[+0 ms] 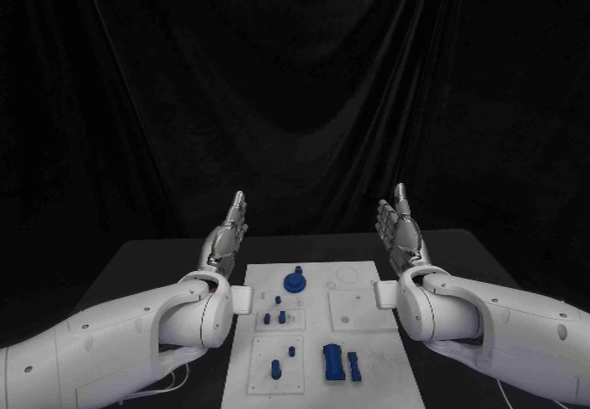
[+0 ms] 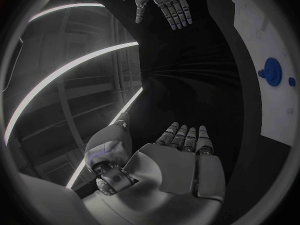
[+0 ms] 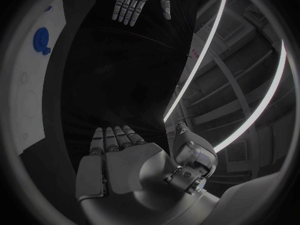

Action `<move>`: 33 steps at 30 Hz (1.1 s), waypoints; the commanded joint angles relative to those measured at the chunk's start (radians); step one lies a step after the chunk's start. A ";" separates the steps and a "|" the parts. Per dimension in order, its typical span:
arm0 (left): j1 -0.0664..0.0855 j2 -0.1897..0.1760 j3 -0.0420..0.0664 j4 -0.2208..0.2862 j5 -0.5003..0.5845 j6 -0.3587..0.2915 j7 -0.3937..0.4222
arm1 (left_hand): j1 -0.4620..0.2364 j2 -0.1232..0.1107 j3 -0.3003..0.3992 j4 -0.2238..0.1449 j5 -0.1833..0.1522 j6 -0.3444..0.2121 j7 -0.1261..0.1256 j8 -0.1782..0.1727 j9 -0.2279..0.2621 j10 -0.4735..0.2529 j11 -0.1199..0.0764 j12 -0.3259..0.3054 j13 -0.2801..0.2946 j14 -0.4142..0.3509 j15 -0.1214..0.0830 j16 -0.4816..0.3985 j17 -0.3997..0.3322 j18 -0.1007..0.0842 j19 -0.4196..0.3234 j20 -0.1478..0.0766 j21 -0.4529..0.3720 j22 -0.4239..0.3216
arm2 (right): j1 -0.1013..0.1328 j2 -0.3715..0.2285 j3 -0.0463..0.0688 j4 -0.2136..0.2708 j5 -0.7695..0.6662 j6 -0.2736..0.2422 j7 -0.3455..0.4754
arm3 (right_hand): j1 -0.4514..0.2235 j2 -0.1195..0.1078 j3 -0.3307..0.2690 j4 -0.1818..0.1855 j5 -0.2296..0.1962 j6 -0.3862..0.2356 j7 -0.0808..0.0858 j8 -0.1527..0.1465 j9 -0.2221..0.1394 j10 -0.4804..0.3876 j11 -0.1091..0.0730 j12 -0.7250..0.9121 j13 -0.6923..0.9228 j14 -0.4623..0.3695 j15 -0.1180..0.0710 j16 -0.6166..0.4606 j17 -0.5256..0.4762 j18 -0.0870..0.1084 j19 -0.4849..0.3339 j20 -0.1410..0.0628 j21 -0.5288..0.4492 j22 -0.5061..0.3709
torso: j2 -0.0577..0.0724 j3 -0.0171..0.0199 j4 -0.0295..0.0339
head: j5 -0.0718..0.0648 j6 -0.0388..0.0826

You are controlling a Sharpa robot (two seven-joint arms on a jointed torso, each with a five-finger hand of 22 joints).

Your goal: Assemble the parts on the task board

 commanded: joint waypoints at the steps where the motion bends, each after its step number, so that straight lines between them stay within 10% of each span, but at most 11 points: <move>1: -0.001 0.002 0.002 0.003 0.032 -0.069 -0.008 | -0.100 -0.001 -0.001 -0.018 -0.088 -0.102 -0.002 -0.034 -0.002 -0.002 -0.009 -0.099 -0.001 0.003 -0.007 -0.007 -0.001 -0.013 0.001 -0.012 -0.007 -0.056 | -0.002 0.000 0.001 0.000 0.010 -0.013 0.015 | -0.006 0.001 0.000 -0.003 -0.004 -0.003 0.000 -0.004 -0.001 -0.004 0.000 -0.004 -0.001 -0.005 0.000 -0.004 -0.001 -0.007 -0.005 0.000 -0.004 -0.001 | 0.000 0.0003 -0.0010 | 0.000 0.000; 19: -0.001 0.002 0.002 0.003 0.032 -0.069 -0.008 | -0.200 -0.001 -0.001 -0.018 -0.088 -0.102 -0.002 -0.034 -0.002 -0.002 -0.009 -0.099 -0.001 0.003 -0.007 -0.007 -0.001 -0.013 0.001 -0.012 -0.007 -0.172 | -0.002 0.000 0.001 0.000 0.010 -0.013 0.015 | -0.006 0.001 0.000 -0.003 -0.004 -0.003 0.000 -0.004 -0.001 -0.004 0.000 -0.004 -0.001 -0.005 0.000 -0.004 -0.001 -0.007 -0.005 0.000 -0.004 -0.001 | 0.000 0.0003 -0.0010 | 0.000 0.000; 22: -0.001 0.002 0.002 0.003 0.032 -0.069 -0.008 | -0.304 -0.001 -0.001 -0.018 -0.088 -0.102 -0.002 -0.034 -0.002 -0.002 -0.009 -0.099 -0.001 0.003 -0.007 -0.007 -0.001 -0.013 0.001 -0.012 -0.007 -0.172 | -0.002 0.000 0.001 0.000 0.010 -0.013 0.015 | -0.006 0.001 0.000 -0.003 -0.004 -0.003 0.000 -0.004 -0.001 -0.004 0.000 -0.004 -0.001 -0.005 0.000 -0.004 -0.001 -0.007 -0.005 0.000 -0.004 -0.001 | 0.000 0.0003 -0.0010 | 0.000 0.000; 33: -0.001 0.002 0.002 0.003 0.032 -0.069 -0.008 | -0.304 -0.001 -0.001 -0.018 -0.088 -0.102 -0.002 -0.034 -0.002 -0.002 -0.009 -0.099 -0.001 0.003 -0.007 -0.007 -0.001 -0.013 0.001 -0.012 -0.007 -0.172 | -0.002 0.000 0.001 0.000 0.010 -0.013 0.015 | -0.006 0.001 0.000 -0.003 -0.004 -0.003 0.000 -0.004 -0.001 -0.004 0.000 -0.004 -0.001 -0.005 0.000 -0.004 -0.001 -0.007 -0.005 0.000 -0.004 -0.001 | 0.000 0.0003 -0.0010 | 0.000 0.000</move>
